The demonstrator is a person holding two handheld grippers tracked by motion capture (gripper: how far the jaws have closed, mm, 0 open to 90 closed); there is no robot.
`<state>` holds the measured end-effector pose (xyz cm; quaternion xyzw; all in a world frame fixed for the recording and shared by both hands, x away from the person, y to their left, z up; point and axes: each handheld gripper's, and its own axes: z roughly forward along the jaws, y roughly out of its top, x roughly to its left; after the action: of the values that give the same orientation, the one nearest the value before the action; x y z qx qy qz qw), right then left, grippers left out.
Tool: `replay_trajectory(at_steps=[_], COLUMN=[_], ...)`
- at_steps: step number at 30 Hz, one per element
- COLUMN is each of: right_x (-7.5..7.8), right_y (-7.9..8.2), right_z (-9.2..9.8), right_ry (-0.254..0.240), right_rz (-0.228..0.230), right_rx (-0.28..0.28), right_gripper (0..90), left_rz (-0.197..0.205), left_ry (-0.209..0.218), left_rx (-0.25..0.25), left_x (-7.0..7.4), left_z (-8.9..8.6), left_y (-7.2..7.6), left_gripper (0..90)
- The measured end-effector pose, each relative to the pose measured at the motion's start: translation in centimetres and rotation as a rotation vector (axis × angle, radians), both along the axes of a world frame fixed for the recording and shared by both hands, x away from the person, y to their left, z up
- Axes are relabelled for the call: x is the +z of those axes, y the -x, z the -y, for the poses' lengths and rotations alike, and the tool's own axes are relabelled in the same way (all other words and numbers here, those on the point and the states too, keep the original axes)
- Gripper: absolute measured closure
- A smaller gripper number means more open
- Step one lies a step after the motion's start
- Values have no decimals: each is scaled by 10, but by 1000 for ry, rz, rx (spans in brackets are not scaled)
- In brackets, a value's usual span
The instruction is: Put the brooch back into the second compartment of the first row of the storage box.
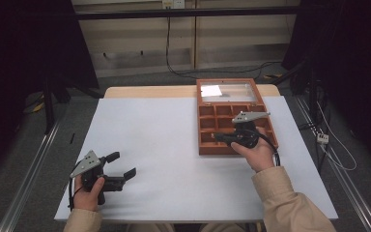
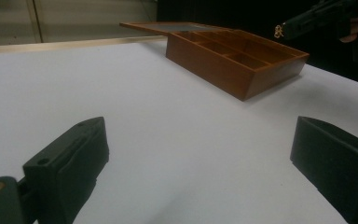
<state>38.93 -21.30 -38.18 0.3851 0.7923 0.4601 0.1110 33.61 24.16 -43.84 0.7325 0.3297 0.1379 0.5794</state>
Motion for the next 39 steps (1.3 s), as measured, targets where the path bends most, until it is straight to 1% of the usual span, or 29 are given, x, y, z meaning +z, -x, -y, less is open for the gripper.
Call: replay_trajectory(at_steps=[19, 25, 32, 34, 39], right_x=[-2, -2, -1, -1, -2], right_y=[-24, -29, -34, -36, -39], right_z=[12, 15, 15, 15, 17], right_ry=[-12, -13, 6, 7, 5], right_rz=[-5, 3, 6, 12, 8], right_rx=[-41, -52, -53, -56, -66], right_gripper=[900, 900, 900, 900, 900], left_rz=[-5, -7, -7, -7, -7], left_ry=[4, 5, 1, 1, 2], left_rx=[-5, -5, -8, -8, -6], left_x=[0, 0, -1, -1, -1], left_z=[0, 0, 0, 0, 0], left_y=[-1, -1, -1, -1, -1], left_gripper=[40, 40, 40, 40, 40])
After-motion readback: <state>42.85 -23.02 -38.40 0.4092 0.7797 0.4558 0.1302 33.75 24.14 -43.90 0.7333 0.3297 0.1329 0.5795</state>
